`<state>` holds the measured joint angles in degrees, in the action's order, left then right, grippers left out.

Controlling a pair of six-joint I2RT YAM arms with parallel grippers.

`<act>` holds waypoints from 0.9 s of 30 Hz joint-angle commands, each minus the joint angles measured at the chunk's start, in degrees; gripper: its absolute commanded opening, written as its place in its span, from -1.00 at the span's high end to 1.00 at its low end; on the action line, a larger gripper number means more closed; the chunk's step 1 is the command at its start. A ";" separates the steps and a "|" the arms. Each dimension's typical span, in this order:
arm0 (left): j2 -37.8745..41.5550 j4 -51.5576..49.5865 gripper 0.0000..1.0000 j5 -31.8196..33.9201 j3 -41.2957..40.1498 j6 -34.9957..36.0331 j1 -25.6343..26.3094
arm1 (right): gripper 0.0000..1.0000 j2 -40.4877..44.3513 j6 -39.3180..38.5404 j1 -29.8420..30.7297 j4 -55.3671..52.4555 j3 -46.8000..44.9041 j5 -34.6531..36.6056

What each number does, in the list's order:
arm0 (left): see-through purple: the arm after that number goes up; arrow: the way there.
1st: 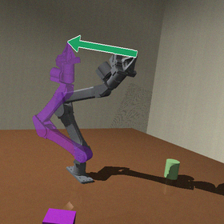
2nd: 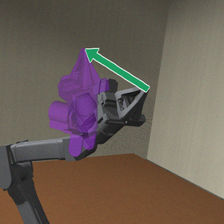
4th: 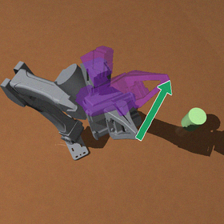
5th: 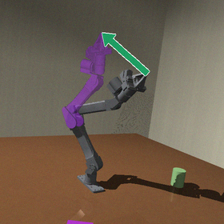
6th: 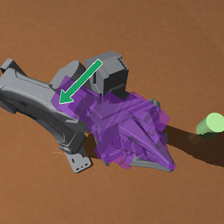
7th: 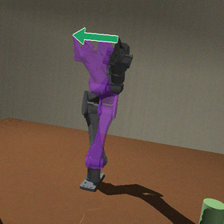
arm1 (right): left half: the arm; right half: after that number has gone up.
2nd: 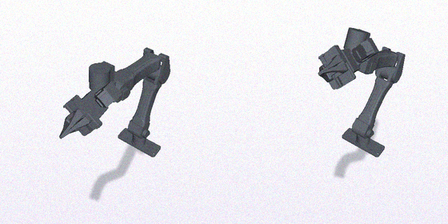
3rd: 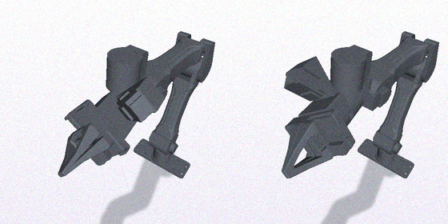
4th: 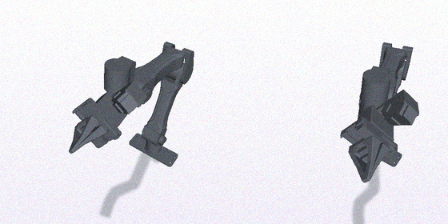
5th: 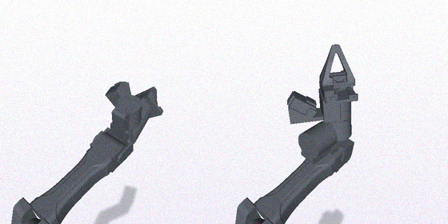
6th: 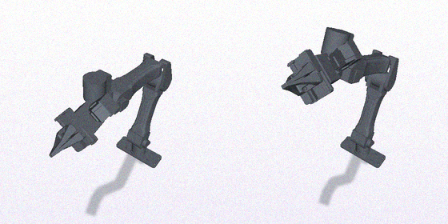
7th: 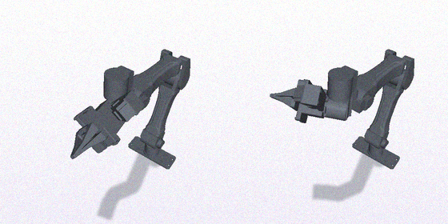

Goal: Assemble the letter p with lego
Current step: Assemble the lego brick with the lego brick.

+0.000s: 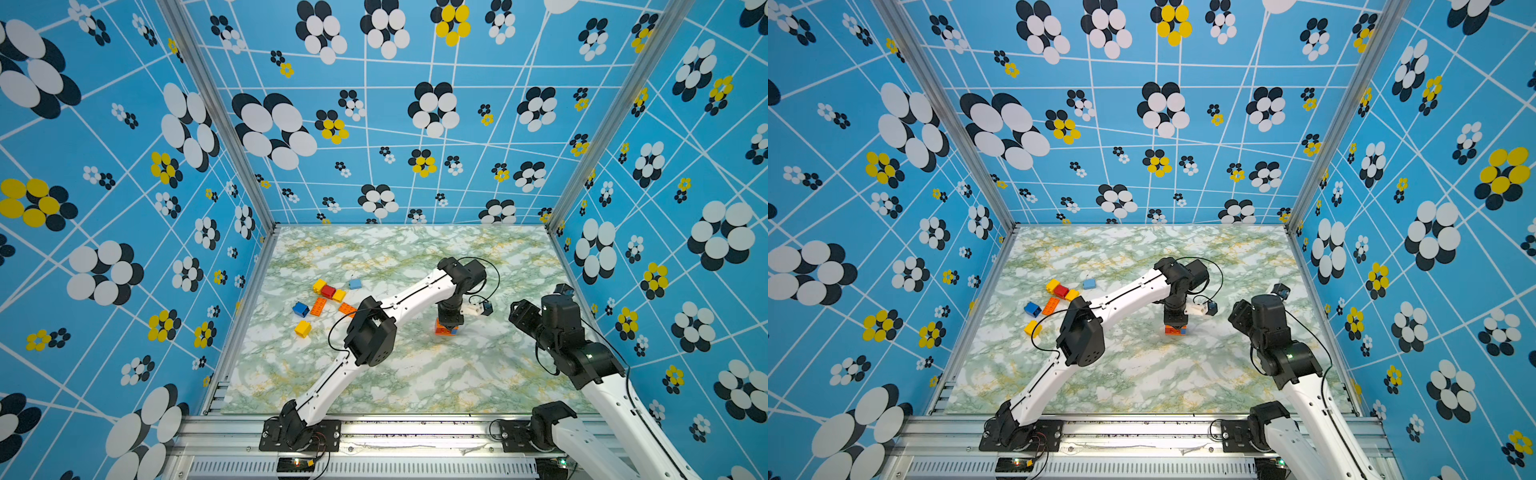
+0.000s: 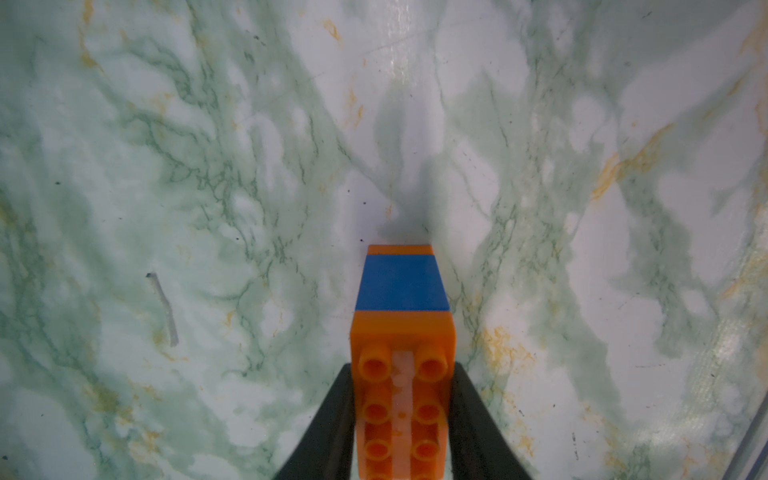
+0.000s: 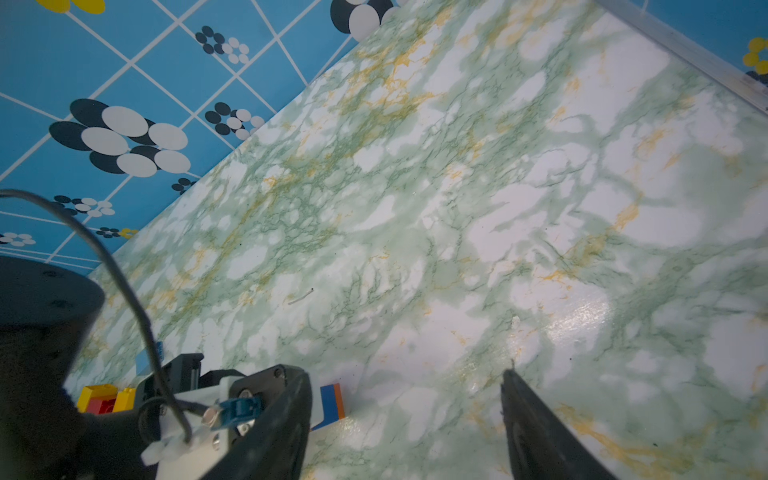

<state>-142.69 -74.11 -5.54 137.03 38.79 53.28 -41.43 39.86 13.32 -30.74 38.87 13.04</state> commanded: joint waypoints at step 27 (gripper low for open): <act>14.73 12.76 0.38 -2.04 -25.21 -7.99 -4.04 | -0.47 -6.60 1.63 -0.32 4.63 1.74 -10.47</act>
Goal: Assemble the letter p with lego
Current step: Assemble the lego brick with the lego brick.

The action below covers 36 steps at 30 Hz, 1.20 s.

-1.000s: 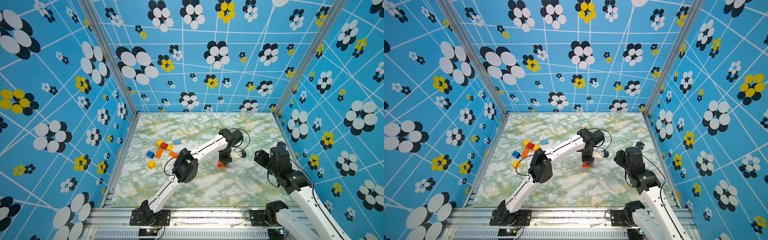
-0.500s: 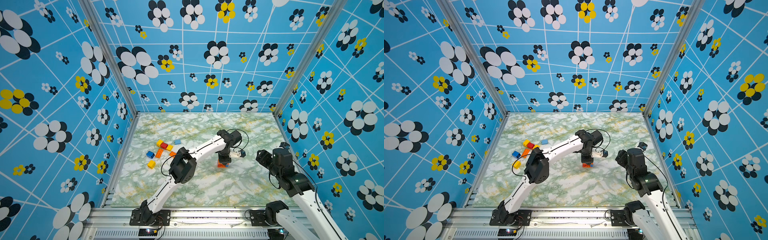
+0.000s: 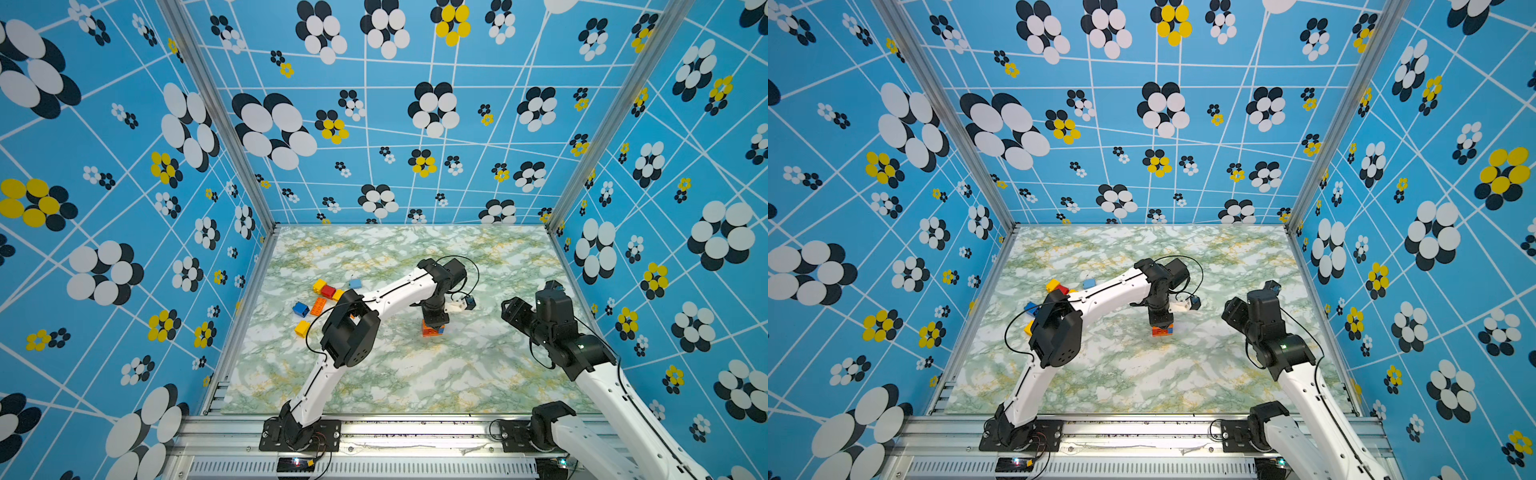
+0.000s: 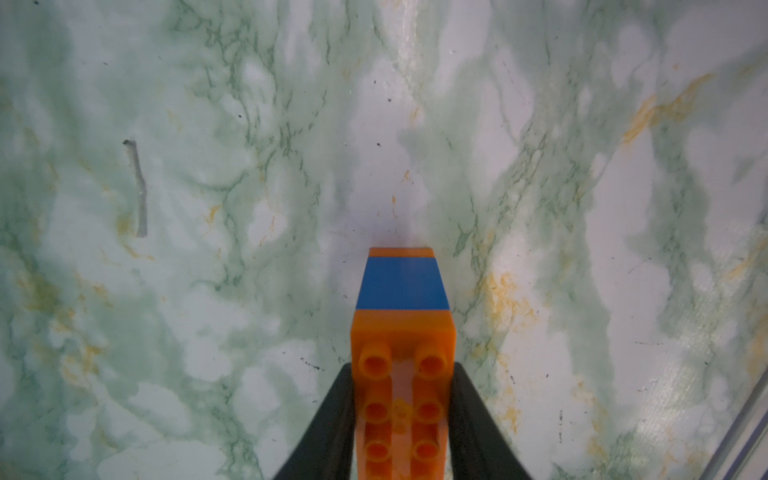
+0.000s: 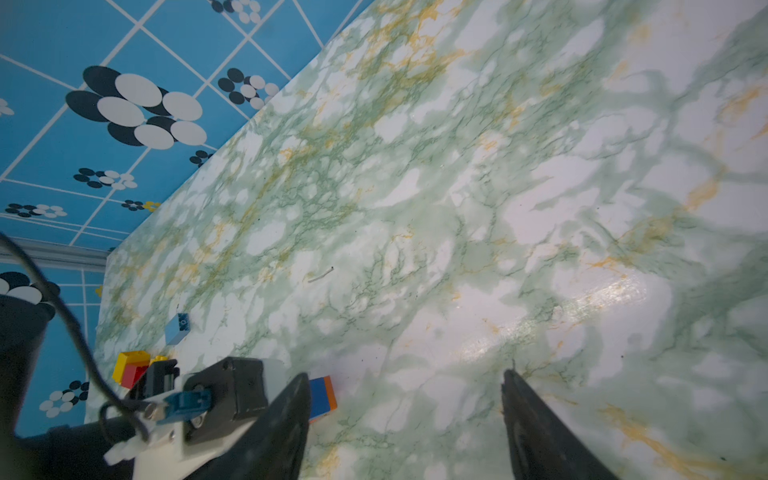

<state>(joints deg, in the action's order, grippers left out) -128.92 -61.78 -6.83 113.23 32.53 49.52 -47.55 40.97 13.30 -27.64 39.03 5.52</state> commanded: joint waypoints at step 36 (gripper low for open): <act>32.36 51.24 -0.26 9.86 -51.40 -77.12 -2.02 | -0.23 -30.71 -9.13 12.21 18.15 5.42 -24.73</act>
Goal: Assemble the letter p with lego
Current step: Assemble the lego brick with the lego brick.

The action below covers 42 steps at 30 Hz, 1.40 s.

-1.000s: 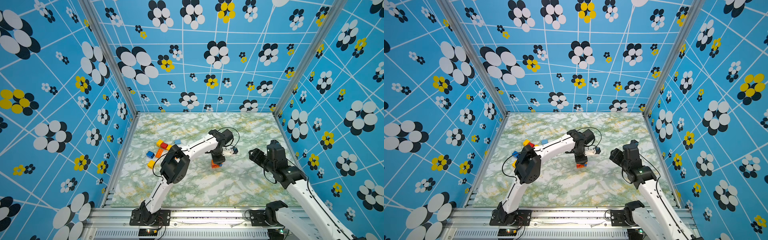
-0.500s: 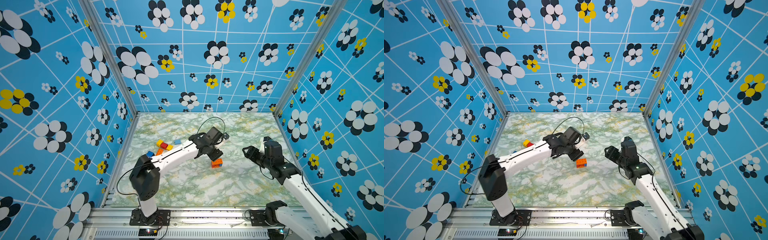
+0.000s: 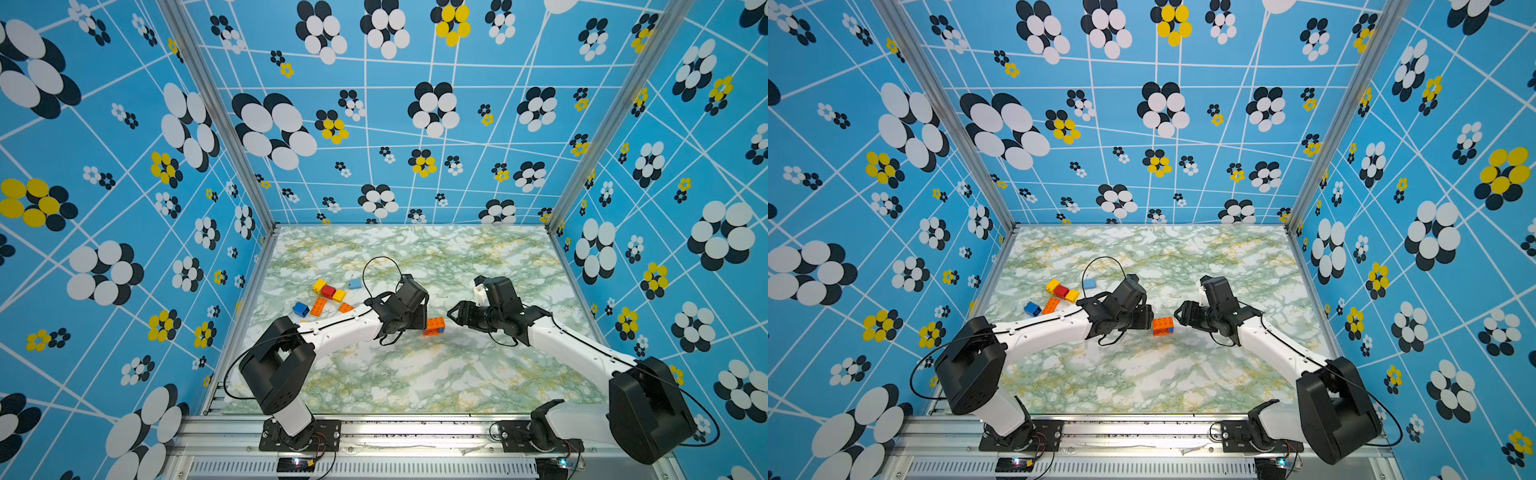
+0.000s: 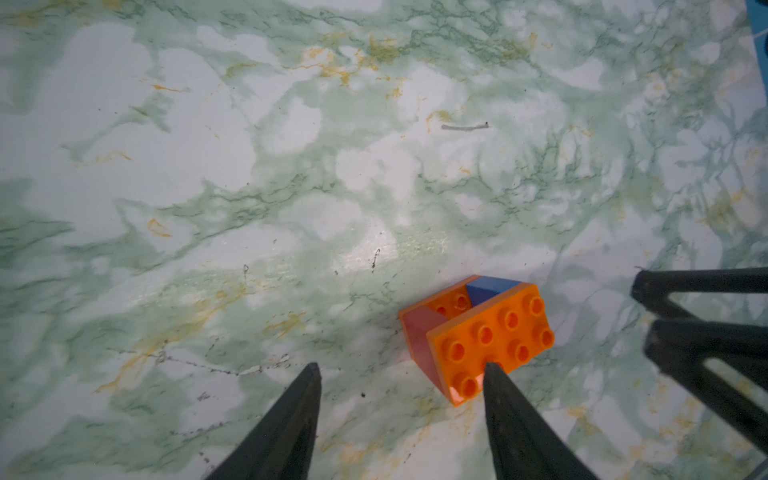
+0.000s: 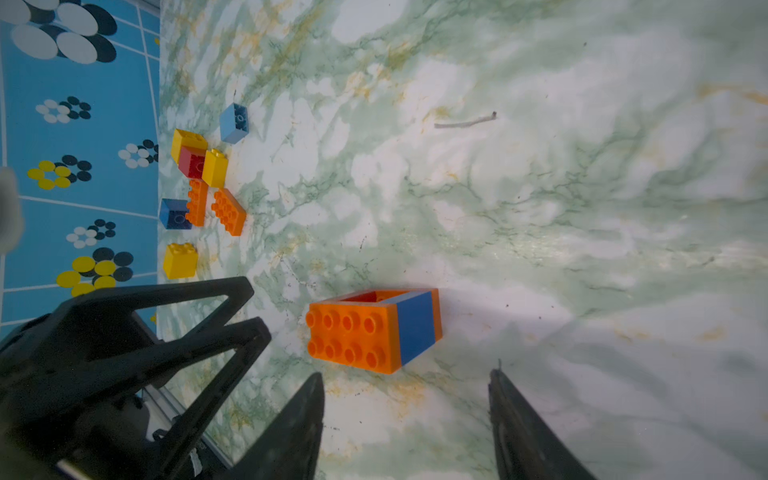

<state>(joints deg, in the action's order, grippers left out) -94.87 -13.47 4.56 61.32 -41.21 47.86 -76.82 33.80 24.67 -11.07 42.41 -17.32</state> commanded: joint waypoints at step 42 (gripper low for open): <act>-5.73 5.87 0.41 -4.92 -7.28 -7.05 0.77 | 0.48 -11.35 -4.28 7.40 -3.69 3.26 5.28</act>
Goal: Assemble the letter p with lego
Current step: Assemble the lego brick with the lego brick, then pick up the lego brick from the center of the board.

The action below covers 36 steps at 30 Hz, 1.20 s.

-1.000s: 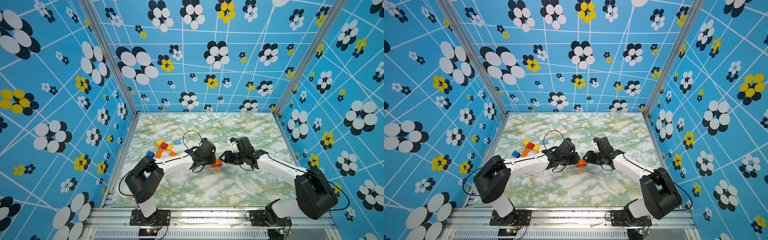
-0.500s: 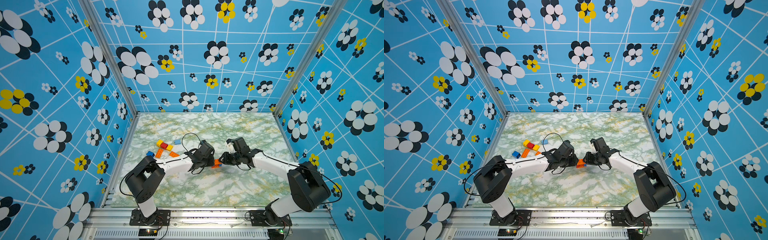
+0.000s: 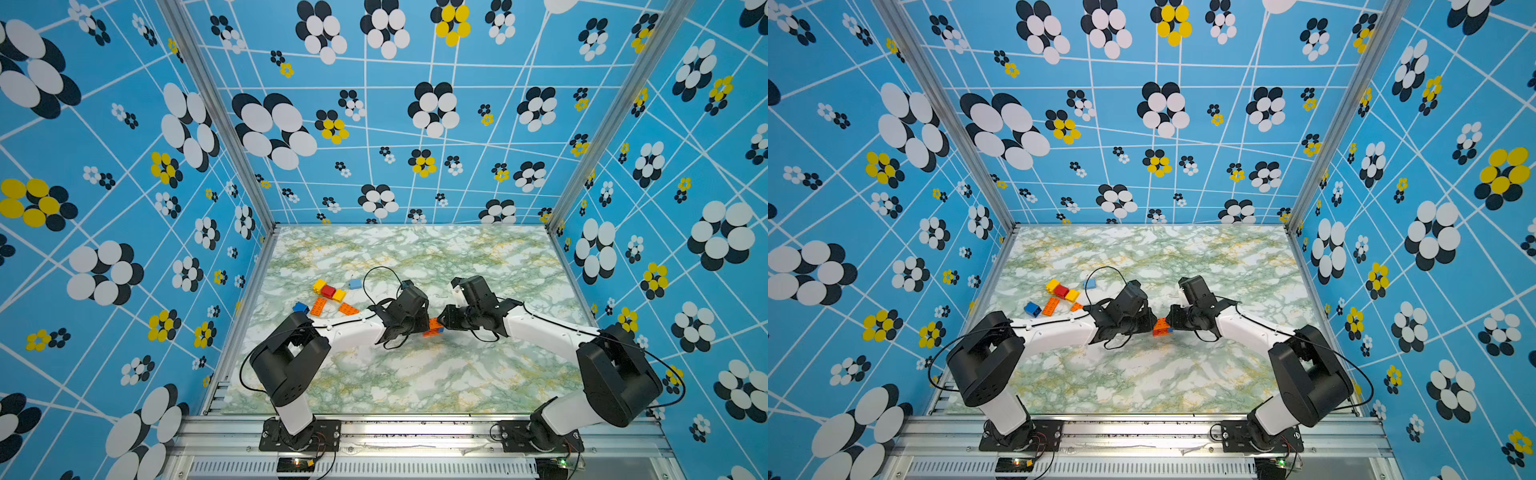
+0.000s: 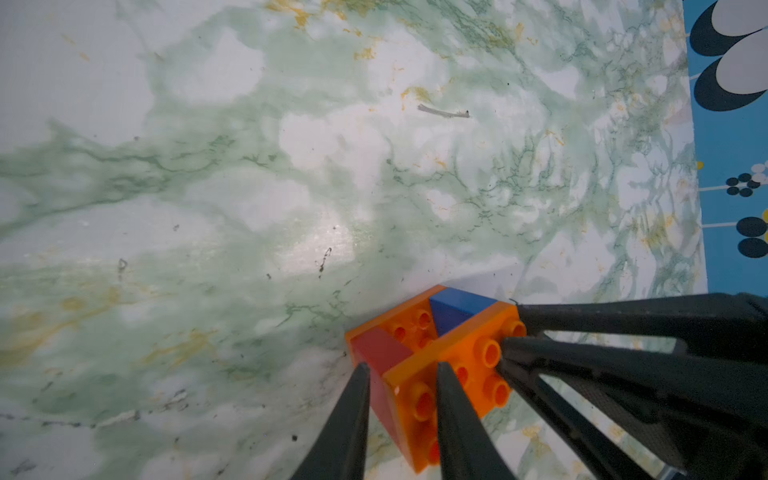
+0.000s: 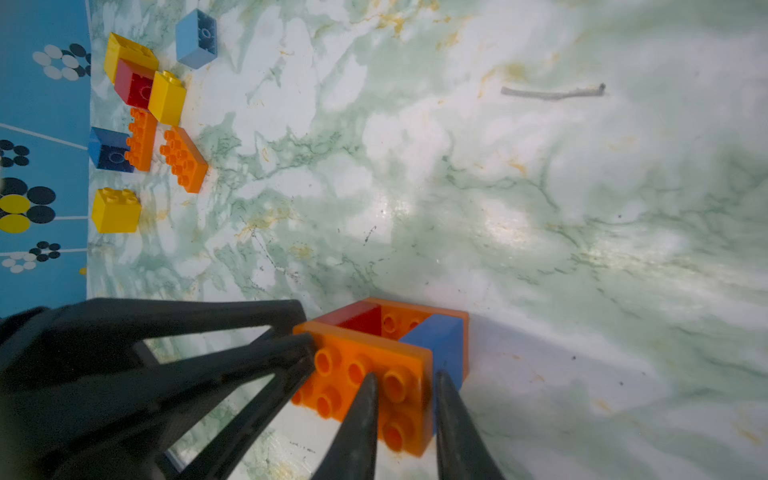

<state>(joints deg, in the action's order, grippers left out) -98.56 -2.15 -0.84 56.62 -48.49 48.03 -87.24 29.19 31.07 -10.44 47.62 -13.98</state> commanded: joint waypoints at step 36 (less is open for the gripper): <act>13.21 -17.06 -0.11 5.64 1.28 9.00 -5.36 | 0.12 10.02 -3.30 1.01 -10.81 3.83 7.84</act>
<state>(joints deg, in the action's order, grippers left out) -89.52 -13.67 1.13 58.24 -42.37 45.91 -80.49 28.27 31.75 -19.29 50.74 -9.41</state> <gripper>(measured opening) 0.555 0.436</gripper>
